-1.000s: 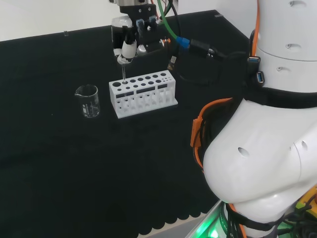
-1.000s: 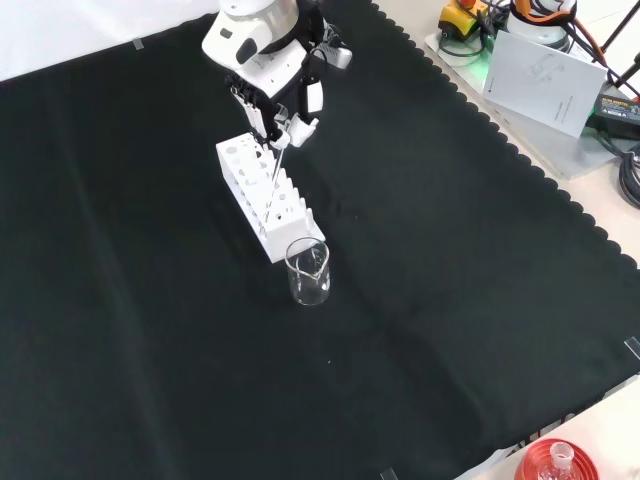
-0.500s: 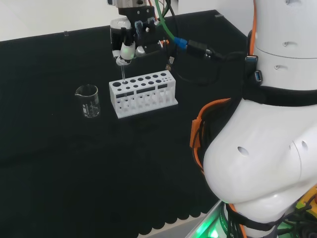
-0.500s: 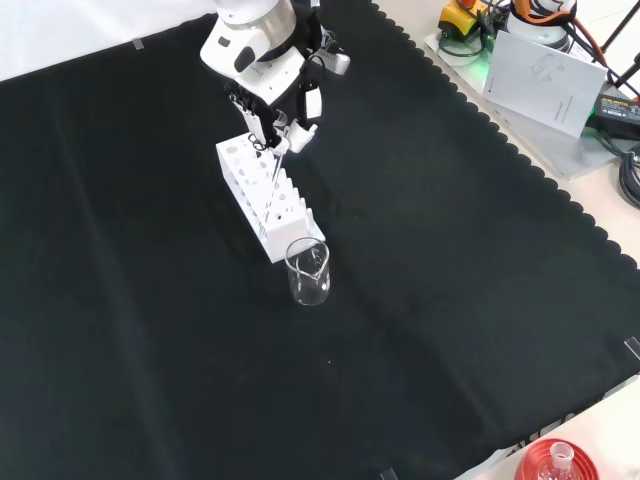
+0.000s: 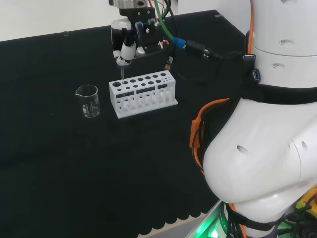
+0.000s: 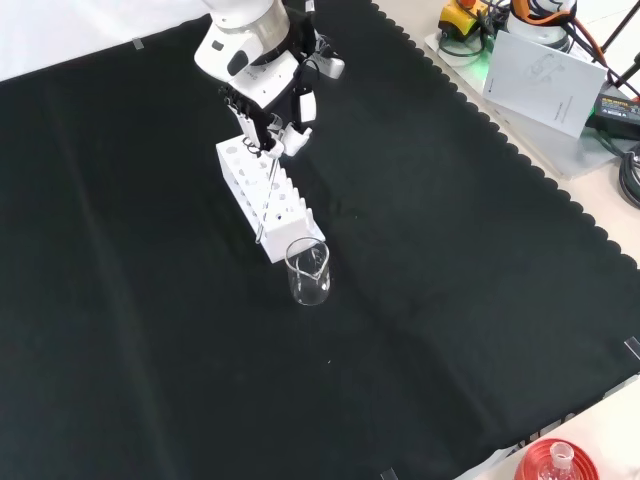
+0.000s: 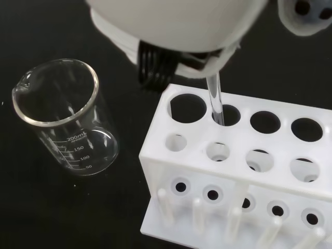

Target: Put the glass rod back on the white test tube rack.

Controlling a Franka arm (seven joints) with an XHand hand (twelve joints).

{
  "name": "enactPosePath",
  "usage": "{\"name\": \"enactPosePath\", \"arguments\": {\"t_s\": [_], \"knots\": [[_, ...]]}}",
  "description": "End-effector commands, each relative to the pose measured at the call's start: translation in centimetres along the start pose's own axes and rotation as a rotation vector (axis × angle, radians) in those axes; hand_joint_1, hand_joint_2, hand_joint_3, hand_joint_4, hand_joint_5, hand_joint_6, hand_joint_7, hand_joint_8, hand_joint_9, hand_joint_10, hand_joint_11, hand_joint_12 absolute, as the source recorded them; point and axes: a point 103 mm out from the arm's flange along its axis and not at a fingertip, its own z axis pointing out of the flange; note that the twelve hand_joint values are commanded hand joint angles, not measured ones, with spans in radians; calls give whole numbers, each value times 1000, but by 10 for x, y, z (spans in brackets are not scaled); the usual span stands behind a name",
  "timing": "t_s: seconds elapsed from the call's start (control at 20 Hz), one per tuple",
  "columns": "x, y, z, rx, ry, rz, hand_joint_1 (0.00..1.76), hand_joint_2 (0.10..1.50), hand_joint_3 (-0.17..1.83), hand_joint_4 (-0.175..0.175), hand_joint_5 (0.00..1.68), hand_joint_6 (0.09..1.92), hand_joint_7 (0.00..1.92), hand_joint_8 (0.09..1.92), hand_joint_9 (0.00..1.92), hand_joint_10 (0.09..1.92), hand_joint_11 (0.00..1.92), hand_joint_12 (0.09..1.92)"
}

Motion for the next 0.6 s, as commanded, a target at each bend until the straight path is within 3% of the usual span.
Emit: {"name": "enactPosePath", "arguments": {"t_s": [0.05,0.4,0.6], "knots": [[-4,0,-1,-9,30,5,1333,501,873,-175,1309,625,1471,503,1771,311,1640,497],[-10,-1,-8,25,81,18,1216,597,687,-175,1383,459,1661,234,1817,132,1792,418],[-14,-2,-10,33,101,26,1134,458,816,-175,1133,669,1699,143,1902,87,1870,374]]}}
